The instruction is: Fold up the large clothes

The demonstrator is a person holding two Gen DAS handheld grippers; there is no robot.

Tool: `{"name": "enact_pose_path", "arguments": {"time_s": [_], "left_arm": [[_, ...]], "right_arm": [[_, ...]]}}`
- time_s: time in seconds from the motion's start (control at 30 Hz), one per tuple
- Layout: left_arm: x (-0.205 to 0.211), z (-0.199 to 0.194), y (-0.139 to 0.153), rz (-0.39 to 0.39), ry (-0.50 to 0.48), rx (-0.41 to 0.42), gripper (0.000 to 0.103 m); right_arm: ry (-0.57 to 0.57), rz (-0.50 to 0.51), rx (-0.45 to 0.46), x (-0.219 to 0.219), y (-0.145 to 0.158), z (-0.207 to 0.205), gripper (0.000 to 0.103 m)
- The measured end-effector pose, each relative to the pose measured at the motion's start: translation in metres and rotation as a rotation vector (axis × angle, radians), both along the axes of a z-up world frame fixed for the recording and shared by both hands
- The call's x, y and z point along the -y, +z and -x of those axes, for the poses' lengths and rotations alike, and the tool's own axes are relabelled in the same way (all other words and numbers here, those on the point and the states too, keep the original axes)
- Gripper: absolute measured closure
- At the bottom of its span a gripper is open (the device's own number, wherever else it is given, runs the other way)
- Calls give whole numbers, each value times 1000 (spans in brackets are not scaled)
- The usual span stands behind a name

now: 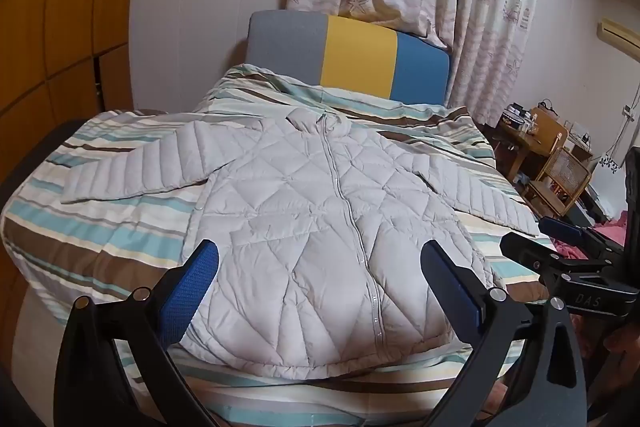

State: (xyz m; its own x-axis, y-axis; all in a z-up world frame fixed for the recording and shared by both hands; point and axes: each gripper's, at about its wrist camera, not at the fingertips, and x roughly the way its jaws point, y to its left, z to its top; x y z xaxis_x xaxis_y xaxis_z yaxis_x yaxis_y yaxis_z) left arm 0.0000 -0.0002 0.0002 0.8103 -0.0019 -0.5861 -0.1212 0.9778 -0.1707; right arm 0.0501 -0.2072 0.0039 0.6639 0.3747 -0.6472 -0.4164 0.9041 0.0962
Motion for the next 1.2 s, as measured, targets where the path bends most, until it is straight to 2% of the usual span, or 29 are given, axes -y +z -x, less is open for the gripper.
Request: {"name": "enact_pose_path", "arguments": {"time_s": [0.07,1.2], "left_arm": [[1,1,0,-7,3,16,3],[12,4,-15,18,-11,-4,3]], "right_arm": [[-4,-3,6,1,0,0,2],[-16,-1,-22,4,-1,-5,2]]}}
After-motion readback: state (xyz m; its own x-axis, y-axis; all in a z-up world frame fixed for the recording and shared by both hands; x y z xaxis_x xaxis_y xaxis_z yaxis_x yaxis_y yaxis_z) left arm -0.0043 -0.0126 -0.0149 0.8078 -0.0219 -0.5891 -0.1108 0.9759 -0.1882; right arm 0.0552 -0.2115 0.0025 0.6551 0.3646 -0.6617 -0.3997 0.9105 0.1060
